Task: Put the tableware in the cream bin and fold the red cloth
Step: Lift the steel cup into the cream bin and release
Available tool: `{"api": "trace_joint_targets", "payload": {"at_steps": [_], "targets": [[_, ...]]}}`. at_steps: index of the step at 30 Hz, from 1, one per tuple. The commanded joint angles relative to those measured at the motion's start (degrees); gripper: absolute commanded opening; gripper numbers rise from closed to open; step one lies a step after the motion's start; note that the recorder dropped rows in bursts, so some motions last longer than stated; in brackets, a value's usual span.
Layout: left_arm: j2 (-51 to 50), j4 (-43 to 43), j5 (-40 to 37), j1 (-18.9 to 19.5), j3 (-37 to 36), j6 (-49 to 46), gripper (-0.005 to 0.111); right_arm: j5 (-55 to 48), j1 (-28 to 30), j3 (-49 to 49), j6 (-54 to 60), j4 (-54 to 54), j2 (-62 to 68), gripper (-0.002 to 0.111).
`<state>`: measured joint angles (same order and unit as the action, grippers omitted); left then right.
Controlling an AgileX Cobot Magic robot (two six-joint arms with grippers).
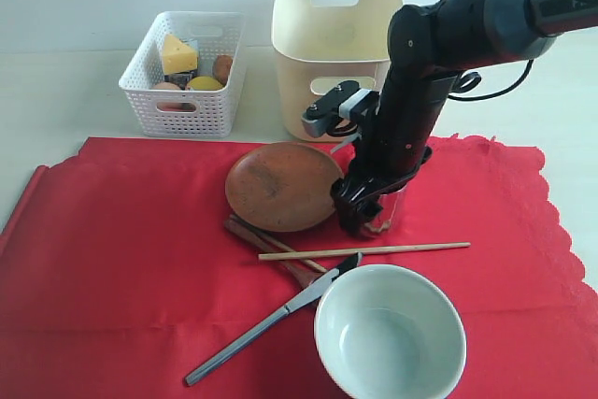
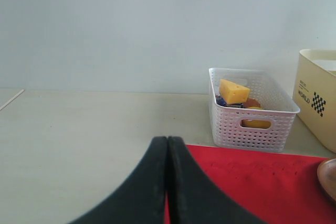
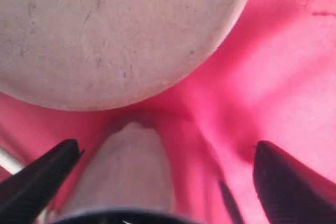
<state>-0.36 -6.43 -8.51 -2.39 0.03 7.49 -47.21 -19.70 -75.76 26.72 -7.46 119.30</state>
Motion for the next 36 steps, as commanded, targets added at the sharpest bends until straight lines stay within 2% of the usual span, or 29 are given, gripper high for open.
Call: {"api": "trace_joint_targets", "payload": {"at_steps": [1, 6, 11, 17, 24, 36], "targets": [[0.4, 0.1, 0.3, 0.1, 0.0, 0.0, 0.001, 0.3, 0.2, 0.0, 0.1, 0.6, 0.8, 0.053], [0.4, 0.1, 0.3, 0.1, 0.0, 0.0, 0.001, 0.2, 0.2, 0.0, 0.1, 0.6, 0.8, 0.020], [0.4, 0.1, 0.3, 0.1, 0.0, 0.1, 0.001, -3.5, 0.2, -1.5, 0.0, 0.6, 0.3, 0.000], [0.4, 0.1, 0.3, 0.1, 0.0, 0.0, 0.001, -8.6, 0.2, -3.4, -3.9, 0.3, -1.8, 0.000], [0.4, 0.1, 0.3, 0.1, 0.0, 0.2, 0.001, -9.2, 0.2, -4.2, -5.4, -3.3, -4.3, 0.000], [0.4, 0.1, 0.3, 0.1, 0.0, 0.0, 0.001, -7.8, 0.2, -10.7, -5.4, -17.4, -6.1, 0.000]]}}
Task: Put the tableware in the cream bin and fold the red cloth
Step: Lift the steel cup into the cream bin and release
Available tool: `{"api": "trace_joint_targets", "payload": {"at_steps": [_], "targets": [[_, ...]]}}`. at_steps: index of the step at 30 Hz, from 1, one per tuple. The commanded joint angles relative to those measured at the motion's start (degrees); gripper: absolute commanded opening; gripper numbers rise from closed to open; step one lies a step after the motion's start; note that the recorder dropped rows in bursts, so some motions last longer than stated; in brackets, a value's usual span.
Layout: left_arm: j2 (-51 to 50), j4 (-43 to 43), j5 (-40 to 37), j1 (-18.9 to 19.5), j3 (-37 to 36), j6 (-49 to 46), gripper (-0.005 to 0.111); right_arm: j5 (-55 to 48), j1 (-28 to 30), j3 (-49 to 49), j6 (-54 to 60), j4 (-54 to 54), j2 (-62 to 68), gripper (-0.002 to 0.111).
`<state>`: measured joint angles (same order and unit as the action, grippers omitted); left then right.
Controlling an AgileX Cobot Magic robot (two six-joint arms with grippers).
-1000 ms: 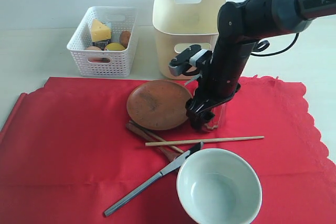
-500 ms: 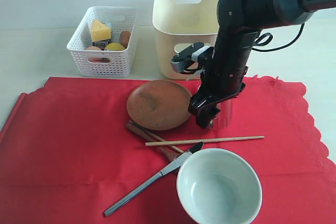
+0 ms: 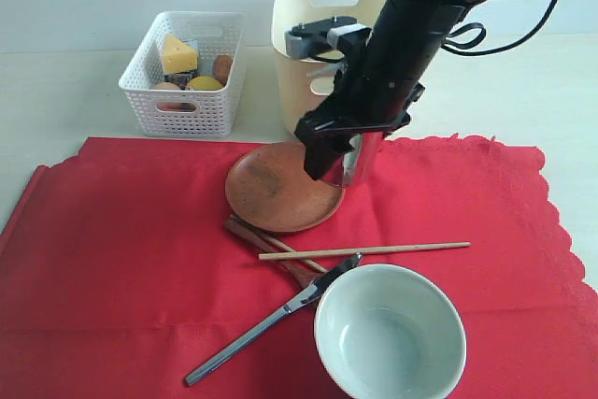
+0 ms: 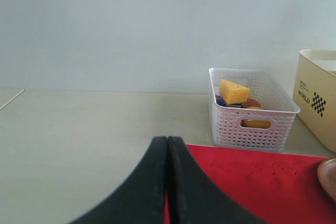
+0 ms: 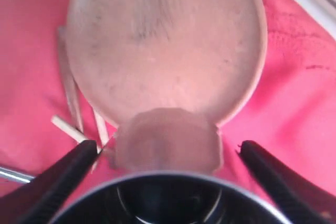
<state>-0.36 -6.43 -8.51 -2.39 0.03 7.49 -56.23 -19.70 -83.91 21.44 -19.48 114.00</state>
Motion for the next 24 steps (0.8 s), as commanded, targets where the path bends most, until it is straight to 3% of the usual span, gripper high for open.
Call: {"api": "trace_joint_targets", "payload": {"at_steps": [1, 8, 14, 24], "targets": [[0.4, 0.1, 0.3, 0.1, 0.0, 0.0, 0.001, 1.9, 0.2, -3.1, -0.1, -6.7, -0.8, 0.000], [0.4, 0.1, 0.3, 0.1, 0.0, 0.1, 0.001, 10.9, 0.2, -5.2, -0.1, -17.0, -1.1, 0.000], [0.4, 0.1, 0.3, 0.1, 0.0, 0.1, 0.001, 21.4, 0.2, -7.5, 0.0, -19.0, -2.1, 0.000], [0.4, 0.1, 0.3, 0.1, 0.0, 0.1, 0.001, 38.2, 0.2, -10.5, 0.1, -3.0, -1.8, 0.000]]}}
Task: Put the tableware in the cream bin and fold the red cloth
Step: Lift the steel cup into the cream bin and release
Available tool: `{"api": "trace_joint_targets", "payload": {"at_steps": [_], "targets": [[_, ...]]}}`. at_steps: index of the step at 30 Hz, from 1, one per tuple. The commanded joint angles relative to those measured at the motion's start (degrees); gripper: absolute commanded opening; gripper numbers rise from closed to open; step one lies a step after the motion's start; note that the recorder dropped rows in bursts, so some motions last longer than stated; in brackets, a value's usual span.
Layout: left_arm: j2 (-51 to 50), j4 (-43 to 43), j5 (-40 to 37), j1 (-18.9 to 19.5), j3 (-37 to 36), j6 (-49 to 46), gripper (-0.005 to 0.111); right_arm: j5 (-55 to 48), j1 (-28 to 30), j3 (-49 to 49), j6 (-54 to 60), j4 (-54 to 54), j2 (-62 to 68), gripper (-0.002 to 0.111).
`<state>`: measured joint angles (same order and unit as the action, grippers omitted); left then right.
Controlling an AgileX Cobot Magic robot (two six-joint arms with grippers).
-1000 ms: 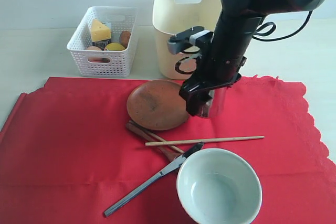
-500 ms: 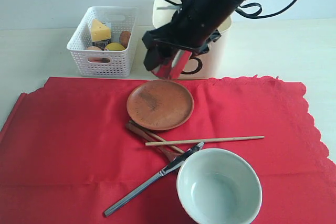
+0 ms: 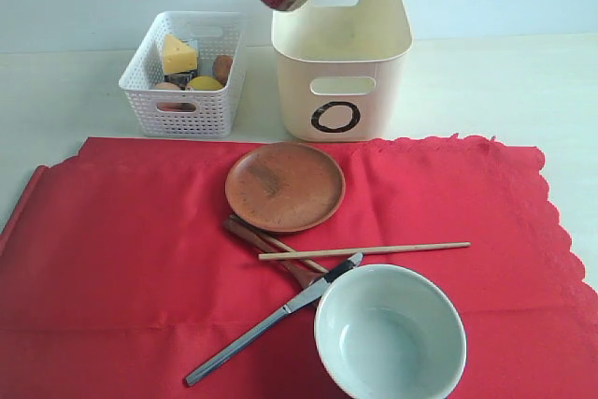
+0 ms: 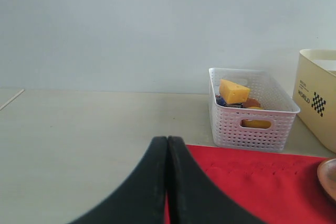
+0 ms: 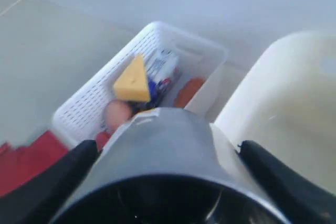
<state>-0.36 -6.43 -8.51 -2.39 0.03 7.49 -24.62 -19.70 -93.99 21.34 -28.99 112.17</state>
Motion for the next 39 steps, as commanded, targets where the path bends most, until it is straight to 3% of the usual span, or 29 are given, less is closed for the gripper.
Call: {"api": "trace_joint_targets", "payload": {"at_steps": [1, 8, 33, 39], "targets": [[0.4, 0.1, 0.3, 0.1, 0.0, 0.1, 0.001, 7.8, 0.2, -0.4, 0.2, 7.6, 0.5, 0.000], [0.4, 0.1, 0.3, 0.1, 0.0, 0.1, 0.001, 12.9, 0.3, -0.4, 0.0, 13.8, 4.9, 0.000], [0.4, 0.1, 0.3, 0.1, 0.0, 0.1, 0.001, 13.6, 3.4, -0.4, -6.5, 14.2, 13.2, 0.000], [0.4, 0.1, 0.3, 0.1, 0.0, 0.1, 0.001, 13.4, 3.4, -0.4, -6.5, 14.2, 13.2, 0.018]]}}
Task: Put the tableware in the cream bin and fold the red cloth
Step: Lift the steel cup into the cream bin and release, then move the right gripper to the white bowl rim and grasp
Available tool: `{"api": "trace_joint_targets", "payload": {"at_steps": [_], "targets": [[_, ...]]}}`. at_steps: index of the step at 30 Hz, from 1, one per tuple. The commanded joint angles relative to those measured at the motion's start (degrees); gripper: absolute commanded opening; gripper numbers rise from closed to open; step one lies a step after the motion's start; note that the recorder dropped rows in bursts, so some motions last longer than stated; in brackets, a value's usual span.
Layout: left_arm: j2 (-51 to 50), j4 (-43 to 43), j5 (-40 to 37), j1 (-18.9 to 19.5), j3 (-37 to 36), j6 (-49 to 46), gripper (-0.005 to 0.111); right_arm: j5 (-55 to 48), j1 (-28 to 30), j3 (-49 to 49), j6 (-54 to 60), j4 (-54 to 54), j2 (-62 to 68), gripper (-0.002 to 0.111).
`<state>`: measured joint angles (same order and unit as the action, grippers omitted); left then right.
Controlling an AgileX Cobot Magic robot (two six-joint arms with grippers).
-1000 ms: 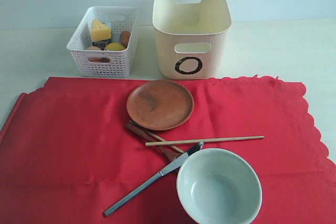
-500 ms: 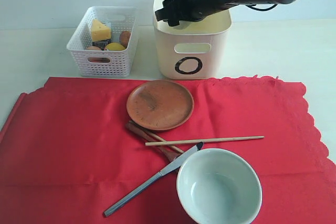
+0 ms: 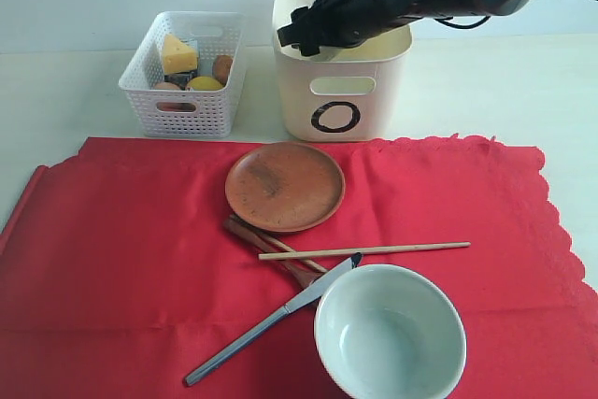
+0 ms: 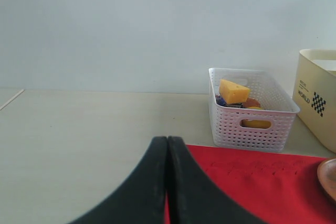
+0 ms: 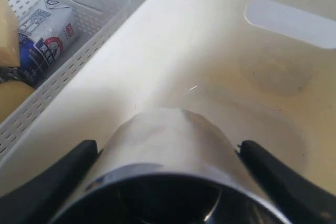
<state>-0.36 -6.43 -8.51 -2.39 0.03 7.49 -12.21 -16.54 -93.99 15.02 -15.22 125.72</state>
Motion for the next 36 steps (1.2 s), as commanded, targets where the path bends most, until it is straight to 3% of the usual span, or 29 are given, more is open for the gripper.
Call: {"api": "trace_joint_targets", "payload": {"at_steps": [1, 9, 22, 36], "targets": [[0.4, 0.1, 0.3, 0.1, 0.0, 0.1, 0.001, 0.9, 0.2, -0.4, -0.1, 0.4, -0.3, 0.022], [0.4, 0.1, 0.3, 0.1, 0.0, 0.1, 0.001, 0.8, 0.2, -0.4, -0.1, 0.4, -0.3, 0.048], [0.4, 0.1, 0.3, 0.1, 0.0, 0.1, 0.001, 0.8, 0.2, -0.4, -0.1, 0.4, -0.3, 0.076], [0.4, 0.1, 0.3, 0.1, 0.0, 0.1, 0.001, -3.4, 0.2, -0.4, 0.0, 1.0, -2.5, 0.082]]}}
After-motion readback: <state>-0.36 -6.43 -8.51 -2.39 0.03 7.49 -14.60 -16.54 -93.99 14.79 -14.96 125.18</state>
